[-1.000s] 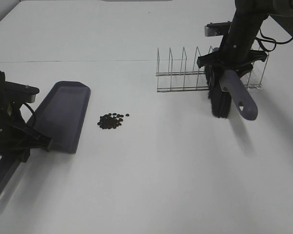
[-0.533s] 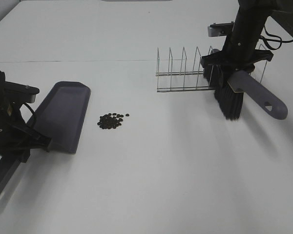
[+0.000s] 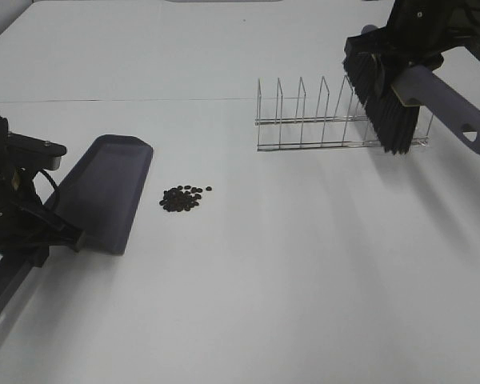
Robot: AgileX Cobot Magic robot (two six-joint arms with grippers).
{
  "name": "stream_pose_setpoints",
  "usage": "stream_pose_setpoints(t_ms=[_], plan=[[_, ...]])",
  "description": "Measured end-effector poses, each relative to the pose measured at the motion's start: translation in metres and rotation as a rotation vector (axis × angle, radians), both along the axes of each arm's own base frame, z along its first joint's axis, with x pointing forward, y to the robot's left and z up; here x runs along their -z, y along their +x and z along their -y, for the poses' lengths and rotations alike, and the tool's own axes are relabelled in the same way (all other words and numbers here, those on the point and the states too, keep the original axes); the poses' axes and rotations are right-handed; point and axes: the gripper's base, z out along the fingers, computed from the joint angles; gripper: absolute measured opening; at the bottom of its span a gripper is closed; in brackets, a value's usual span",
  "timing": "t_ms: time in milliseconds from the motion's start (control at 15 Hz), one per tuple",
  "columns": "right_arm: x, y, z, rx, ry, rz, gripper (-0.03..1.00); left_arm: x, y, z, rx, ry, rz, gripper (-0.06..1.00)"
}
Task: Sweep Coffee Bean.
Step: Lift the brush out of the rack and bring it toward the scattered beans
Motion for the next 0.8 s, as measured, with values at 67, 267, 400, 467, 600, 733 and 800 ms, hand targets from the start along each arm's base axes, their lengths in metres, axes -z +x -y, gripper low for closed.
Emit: stream_pose_setpoints(t_ms=[67,267,400,467,600,733,800], plan=[[-0.005,-0.001,0.0,0.002,0.0,0.01,0.34,0.0,0.0,0.0,0.002,0.0,0.0,0.33],[-0.056,-0.021,0.002,0.004,0.011,0.108,0.34,0.0,0.0,0.0,0.006,0.001,-0.001,0.33],[-0.07,-0.038,0.002,0.005,0.028,0.115,0.34,0.0,0.0,0.0,0.007,0.001,0.0,0.33],[-0.072,-0.049,0.002,0.006,0.037,0.098,0.34,0.0,0.0,0.0,0.007,0.001,0.0,0.33],[-0.068,-0.077,0.003,0.005,0.039,0.04,0.34,0.0,0.0,0.0,0.007,0.001,0.0,0.33],[-0.061,-0.099,0.005,0.005,0.04,0.006,0.34,0.0,0.0,0.0,0.007,0.001,0.0,0.33],[-0.057,-0.111,0.006,0.004,0.041,0.015,0.34,0.0,0.0,0.0,0.008,0.003,0.0,0.33]])
